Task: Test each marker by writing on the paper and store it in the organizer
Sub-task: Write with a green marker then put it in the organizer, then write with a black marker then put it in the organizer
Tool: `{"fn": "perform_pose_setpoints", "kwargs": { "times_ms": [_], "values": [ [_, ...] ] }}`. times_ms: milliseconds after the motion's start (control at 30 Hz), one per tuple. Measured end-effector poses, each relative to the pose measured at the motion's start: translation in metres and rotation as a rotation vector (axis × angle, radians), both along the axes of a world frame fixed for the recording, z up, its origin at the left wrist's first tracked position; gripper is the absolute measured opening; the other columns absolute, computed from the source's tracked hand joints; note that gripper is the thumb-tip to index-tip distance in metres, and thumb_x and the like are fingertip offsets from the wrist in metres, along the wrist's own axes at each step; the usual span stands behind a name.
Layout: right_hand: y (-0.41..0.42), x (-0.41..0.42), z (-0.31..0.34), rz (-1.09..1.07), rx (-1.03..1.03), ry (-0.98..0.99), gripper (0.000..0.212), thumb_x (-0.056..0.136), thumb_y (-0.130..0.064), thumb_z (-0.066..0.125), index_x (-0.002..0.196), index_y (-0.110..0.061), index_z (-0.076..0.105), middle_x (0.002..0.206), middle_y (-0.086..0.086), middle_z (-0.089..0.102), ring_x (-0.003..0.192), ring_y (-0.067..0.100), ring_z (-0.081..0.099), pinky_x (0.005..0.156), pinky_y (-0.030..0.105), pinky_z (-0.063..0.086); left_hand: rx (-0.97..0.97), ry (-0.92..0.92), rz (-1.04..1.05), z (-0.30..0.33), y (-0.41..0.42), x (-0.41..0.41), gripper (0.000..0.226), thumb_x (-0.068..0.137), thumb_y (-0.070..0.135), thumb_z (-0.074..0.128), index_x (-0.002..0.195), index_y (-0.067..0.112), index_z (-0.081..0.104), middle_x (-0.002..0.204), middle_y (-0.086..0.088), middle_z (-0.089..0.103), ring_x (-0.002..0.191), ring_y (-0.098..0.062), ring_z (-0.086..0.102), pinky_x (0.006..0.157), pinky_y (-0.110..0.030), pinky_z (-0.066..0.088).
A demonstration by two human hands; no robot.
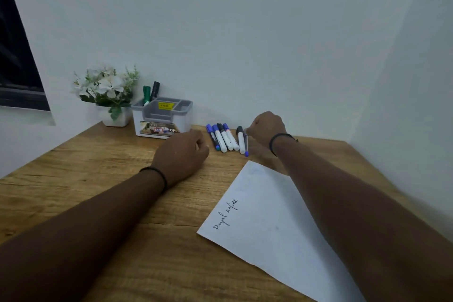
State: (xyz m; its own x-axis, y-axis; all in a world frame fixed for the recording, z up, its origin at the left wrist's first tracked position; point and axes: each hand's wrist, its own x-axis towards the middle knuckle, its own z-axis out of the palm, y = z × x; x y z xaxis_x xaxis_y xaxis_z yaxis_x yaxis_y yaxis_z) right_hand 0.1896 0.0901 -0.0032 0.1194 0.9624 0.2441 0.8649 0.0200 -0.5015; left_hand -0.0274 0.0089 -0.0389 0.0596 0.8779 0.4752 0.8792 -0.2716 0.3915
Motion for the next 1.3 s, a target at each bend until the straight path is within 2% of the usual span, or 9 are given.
{"fn": "perform_pose_setpoints", "kwargs": {
  "times_ms": [167,400,667,833,967,1033,1133,1200,1300],
  "values": [
    [0.009,-0.002,-0.011,-0.067,-0.048,-0.024,0.034,0.089,-0.033,0.069,0.068,-0.012,0.052,0.066,0.002,0.053,0.058,0.015,0.050,0.046,0.024,0.030,-0.006,0.015,-0.002,0.000,0.007,-0.014,0.012,0.088,0.036,0.053,0.084,0.025,0.058,0.076,0.005,0.063,0.074,-0.013,0.058,0.065,-0.033,0.049],
    [0.021,-0.011,-0.007,-0.081,-0.021,-0.045,0.028,0.087,-0.021,0.068,0.067,-0.014,0.050,0.067,0.001,0.054,0.058,0.015,0.051,0.046,0.024,0.031,-0.019,0.077,-0.018,-0.004,0.009,-0.013,0.012,0.086,0.043,0.055,0.085,0.030,0.055,0.075,0.009,0.059,0.072,-0.008,0.055,0.059,-0.028,0.046],
    [0.019,-0.026,-0.005,-0.055,-0.111,-0.078,0.028,0.086,-0.030,0.069,0.070,-0.015,0.051,0.070,0.001,0.056,0.060,0.012,0.050,0.050,0.024,0.036,-0.019,0.070,-0.012,-0.006,0.010,-0.014,0.012,0.086,0.042,0.054,0.085,0.031,0.054,0.076,0.009,0.058,0.073,-0.009,0.054,0.058,-0.027,0.041],
    [0.013,-0.027,0.005,-0.056,-0.085,0.099,0.028,0.079,-0.031,0.071,0.067,-0.014,0.052,0.066,0.001,0.056,0.056,0.014,0.049,0.050,0.024,0.035,-0.024,-0.013,-0.007,-0.004,0.011,-0.015,0.007,0.086,0.037,0.055,0.085,0.030,0.054,0.072,0.007,0.060,0.070,-0.010,0.056,0.061,-0.030,0.047],
    [-0.010,-0.029,0.033,0.140,-0.018,0.224,0.032,0.078,-0.035,0.067,0.070,-0.006,0.057,0.065,0.015,0.061,0.063,0.026,0.062,0.061,0.033,0.050,0.103,-0.071,-0.054,-0.001,0.005,-0.016,0.014,0.091,0.034,0.051,0.104,0.029,0.049,0.066,0.003,0.056,0.061,-0.013,0.053,0.052,-0.030,0.040],
    [-0.034,-0.031,0.045,0.303,-0.155,0.290,0.027,0.092,-0.028,0.061,0.082,-0.003,0.058,0.080,0.025,0.071,0.070,0.030,0.069,0.071,0.041,0.059,0.218,-0.081,-0.058,0.003,-0.001,-0.015,0.026,0.094,0.041,0.046,0.118,0.032,0.046,0.067,0.004,0.056,0.060,-0.009,0.052,0.052,-0.031,0.043],
    [-0.082,-0.036,0.050,0.461,-0.323,0.259,0.025,0.101,-0.021,0.051,0.086,-0.003,0.058,0.086,0.021,0.074,0.070,0.029,0.068,0.078,0.048,0.060,0.297,-0.146,-0.090,0.011,-0.012,-0.008,0.034,0.095,0.052,0.038,0.124,0.036,0.046,0.077,0.007,0.057,0.068,-0.008,0.053,0.057,-0.030,0.043],
    [-0.112,-0.040,0.045,0.497,-0.347,0.208,0.023,0.102,-0.024,0.050,0.086,-0.007,0.053,0.082,0.014,0.063,0.065,0.024,0.058,0.066,0.039,0.059,0.270,-0.166,-0.173,0.011,-0.018,-0.001,0.028,0.096,0.050,0.036,0.116,0.038,0.051,0.083,0.008,0.057,0.073,-0.008,0.053,0.060,-0.030,0.042],
    [-0.141,-0.040,0.032,0.491,-0.379,0.166,0.018,0.101,-0.024,0.048,0.098,-0.007,0.052,0.079,0.006,0.054,0.056,0.013,0.041,0.045,0.022,0.037,0.216,-0.155,-0.290,0.010,-0.028,0.008,0.034,0.098,0.048,0.031,0.087,0.028,0.056,0.075,0.004,0.057,0.070,-0.011,0.054,0.062,-0.037,0.044]
  ]
}}
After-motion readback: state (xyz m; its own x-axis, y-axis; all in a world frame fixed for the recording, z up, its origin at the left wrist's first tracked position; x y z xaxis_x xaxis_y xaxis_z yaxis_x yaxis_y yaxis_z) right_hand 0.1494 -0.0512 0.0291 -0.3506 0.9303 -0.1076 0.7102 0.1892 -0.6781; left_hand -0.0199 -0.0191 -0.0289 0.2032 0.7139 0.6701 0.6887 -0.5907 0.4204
